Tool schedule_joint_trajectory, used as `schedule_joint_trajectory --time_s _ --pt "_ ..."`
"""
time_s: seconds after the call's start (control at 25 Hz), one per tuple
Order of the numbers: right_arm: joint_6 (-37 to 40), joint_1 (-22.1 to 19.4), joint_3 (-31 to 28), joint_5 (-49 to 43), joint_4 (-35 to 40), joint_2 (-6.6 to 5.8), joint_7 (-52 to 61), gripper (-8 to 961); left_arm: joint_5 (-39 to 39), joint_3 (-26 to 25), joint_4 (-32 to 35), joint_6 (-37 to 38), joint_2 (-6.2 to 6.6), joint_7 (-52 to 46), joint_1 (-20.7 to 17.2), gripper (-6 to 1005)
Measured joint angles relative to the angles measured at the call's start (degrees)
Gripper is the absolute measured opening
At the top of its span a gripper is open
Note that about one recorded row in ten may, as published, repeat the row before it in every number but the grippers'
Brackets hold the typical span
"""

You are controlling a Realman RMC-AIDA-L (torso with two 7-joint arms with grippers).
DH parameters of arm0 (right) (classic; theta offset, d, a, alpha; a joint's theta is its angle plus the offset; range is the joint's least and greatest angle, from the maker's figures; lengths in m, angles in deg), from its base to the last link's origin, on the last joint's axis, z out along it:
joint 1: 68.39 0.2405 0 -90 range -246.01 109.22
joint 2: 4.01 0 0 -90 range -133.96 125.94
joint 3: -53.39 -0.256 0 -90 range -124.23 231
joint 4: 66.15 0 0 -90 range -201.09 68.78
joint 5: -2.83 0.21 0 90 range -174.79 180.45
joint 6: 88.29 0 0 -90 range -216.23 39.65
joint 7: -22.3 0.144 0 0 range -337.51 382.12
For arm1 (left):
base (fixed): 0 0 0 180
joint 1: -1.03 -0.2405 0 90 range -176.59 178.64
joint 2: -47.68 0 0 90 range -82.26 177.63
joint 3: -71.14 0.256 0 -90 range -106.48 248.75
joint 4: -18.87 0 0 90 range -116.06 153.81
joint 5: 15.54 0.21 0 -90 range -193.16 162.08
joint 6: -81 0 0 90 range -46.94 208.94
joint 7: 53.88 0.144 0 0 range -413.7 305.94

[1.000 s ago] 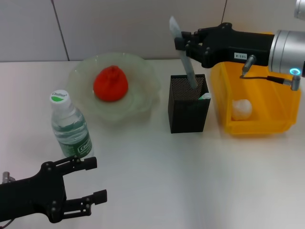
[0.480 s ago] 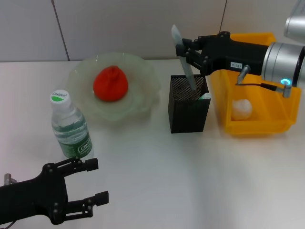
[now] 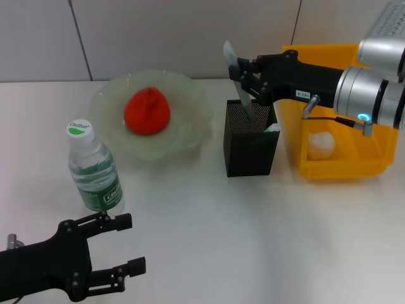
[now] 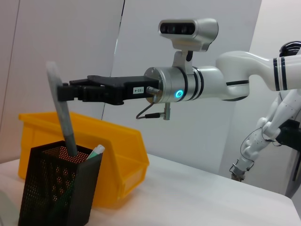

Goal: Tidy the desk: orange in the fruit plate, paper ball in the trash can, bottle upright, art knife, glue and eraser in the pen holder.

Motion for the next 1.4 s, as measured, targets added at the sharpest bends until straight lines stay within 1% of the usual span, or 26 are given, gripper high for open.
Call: schedule_joint_trajectory --time_s 0.4,0.56,0.64,0.76,0.8,0.84,0.96,1.0,1.04,1.08,1.12,1.2,1.24,1.28,1.4 --pt "-1.9 0.5 0.0 0.6 -3.0 0.15 -2.1 194 0.0 0.0 -0.1 0.0 -0.04 0.0 -0.2 816" --pt "-2.1 -0.1 -0.1 0.7 -3.2 0.27 -2.1 201 0.0 0.0 -0.1 0.0 -0.04 0.0 -0.2 816" --pt "-1.6 -1.0 -0.3 1.9 -2.9 0.27 -2.1 204 0.0 0.0 -0.1 0.0 -0.04 0.0 -0.2 815" --pt "-0.8 -1.9 -0.3 3.4 -2.0 0.19 -2.1 341 -0.1 0.0 -0.1 0.0 -0.04 0.0 -0.2 815" --pt "0.2 -2.7 -0.3 4.2 -1.2 0.15 -2.1 387 -0.1 0.0 -0.1 0.0 -0.04 0.0 -0.2 815" --pt "3.0 -4.5 -0.3 5.2 0.9 0.09 -1.7 433 -0.3 0.0 -0.1 0.1 -0.02 0.0 -0.2 815" --pt "8.5 -8.4 -0.4 6.3 5.7 0.04 -0.1 529 -0.3 0.0 -0.1 0.2 0.13 -0.3 -0.1 815" --pt "8.5 -8.4 -0.4 6.3 5.7 0.04 -0.1 561 -0.3 0.0 -0.1 0.2 0.13 -0.3 -0.1 815" --pt "14.1 -11.7 -0.6 6.9 8.8 -0.02 0.9 593 -0.3 0.0 -0.1 0.3 0.45 -0.8 -0.1 815" --pt "14.1 -11.7 -0.6 6.9 8.8 -0.02 0.9 625 -0.3 0.0 -0.1 0.3 0.45 -0.8 -0.1 815" --pt "17.1 -13.3 -0.8 6.9 10.1 -0.05 1.2 657 -0.3 0.0 -0.1 0.4 0.58 -0.9 -0.1 815" --pt "22.6 -16.3 -1.5 6.9 12.3 -0.12 1.3 666 -0.2 0.2 -0.1 0.6 0.68 -0.9 -0.1 816" --pt "27.8 -19.4 -2.6 6.4 14.1 -0.22 1.4 671 -0.1 0.3 -0.1 0.8 0.75 -0.8 -0.1 816" --pt "27.8 -19.4 -2.6 6.4 14.1 -0.22 1.4 675 0.0 0.4 -0.1 1.1 0.78 -0.7 0.0 816" --pt "33.7 -22.2 -4.1 3.2 14.7 -0.96 1.5 680 0.1 0.4 -0.1 1.3 0.86 -0.8 0.1 815"
